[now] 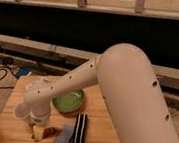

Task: Drag the pepper across the table

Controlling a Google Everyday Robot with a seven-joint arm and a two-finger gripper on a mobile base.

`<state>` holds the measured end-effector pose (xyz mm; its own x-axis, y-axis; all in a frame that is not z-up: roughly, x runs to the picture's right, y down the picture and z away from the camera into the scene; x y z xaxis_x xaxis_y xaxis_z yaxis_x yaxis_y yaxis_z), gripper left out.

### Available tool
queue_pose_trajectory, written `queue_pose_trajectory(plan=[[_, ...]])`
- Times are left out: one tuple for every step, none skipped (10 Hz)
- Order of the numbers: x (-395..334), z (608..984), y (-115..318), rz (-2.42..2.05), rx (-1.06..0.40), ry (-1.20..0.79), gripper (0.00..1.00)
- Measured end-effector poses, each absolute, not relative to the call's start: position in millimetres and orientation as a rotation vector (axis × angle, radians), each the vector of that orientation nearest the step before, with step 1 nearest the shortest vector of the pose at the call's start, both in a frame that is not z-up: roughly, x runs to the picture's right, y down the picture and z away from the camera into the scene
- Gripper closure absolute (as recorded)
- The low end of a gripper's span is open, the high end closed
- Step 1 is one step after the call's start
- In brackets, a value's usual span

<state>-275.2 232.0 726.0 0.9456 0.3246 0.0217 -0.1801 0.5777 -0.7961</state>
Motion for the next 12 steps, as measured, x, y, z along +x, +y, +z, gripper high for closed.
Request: queue_pose_trajectory(plan=[[-276, 726, 233, 0.296, -0.910, -0.172, 0.35], [-277, 726, 233, 0.293, -0.910, -0.173, 0.35], [-277, 727, 233, 0.295, -0.911, -0.171, 0.35], [-279, 731, 234, 0.288, -0.917, -0.178, 0.35], [-283, 739, 239, 0.276, -0.921, -0.191, 0.35], [-287, 749, 246, 0.260, -0.926, -0.205, 0.35], [-288, 755, 250, 0.255, -0.932, -0.215, 0.35], [-289, 761, 253, 0.251, -0.939, -0.223, 0.35], [-290, 767, 258, 0.249, -0.947, -0.231, 0.35], [-291, 769, 260, 0.247, -0.953, -0.238, 0.35], [-292, 771, 263, 0.246, -0.956, -0.244, 0.35], [-294, 772, 266, 0.243, -0.959, -0.253, 0.37]])
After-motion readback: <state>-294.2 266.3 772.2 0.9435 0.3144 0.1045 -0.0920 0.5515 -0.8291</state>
